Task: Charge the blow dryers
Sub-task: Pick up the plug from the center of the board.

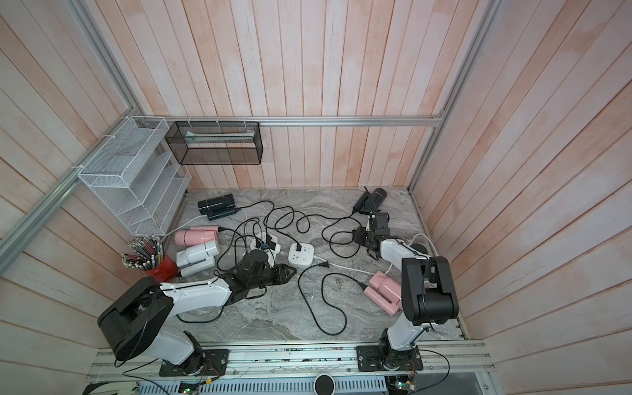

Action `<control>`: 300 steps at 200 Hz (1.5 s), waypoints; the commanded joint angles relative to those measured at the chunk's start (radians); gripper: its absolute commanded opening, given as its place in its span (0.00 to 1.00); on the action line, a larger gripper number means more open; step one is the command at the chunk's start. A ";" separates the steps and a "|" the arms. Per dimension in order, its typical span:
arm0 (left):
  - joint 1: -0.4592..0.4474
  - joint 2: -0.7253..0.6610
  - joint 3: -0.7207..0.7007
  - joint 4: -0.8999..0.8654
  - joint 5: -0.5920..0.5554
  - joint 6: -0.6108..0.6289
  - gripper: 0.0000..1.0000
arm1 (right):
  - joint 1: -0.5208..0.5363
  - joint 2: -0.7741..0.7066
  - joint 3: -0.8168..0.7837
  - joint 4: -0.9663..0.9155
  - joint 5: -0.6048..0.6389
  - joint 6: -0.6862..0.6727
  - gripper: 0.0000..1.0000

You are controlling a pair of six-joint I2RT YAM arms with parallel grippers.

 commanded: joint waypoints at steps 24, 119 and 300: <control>-0.003 0.054 0.007 0.067 0.010 -0.020 0.43 | -0.004 0.052 0.066 0.013 0.023 0.005 0.30; 0.026 0.111 0.038 0.064 -0.043 0.008 0.43 | -0.004 0.188 0.228 -0.056 0.062 -0.051 0.30; 0.058 0.095 0.066 0.033 -0.022 0.086 0.43 | -0.005 0.332 0.306 -0.084 -0.006 -0.113 0.32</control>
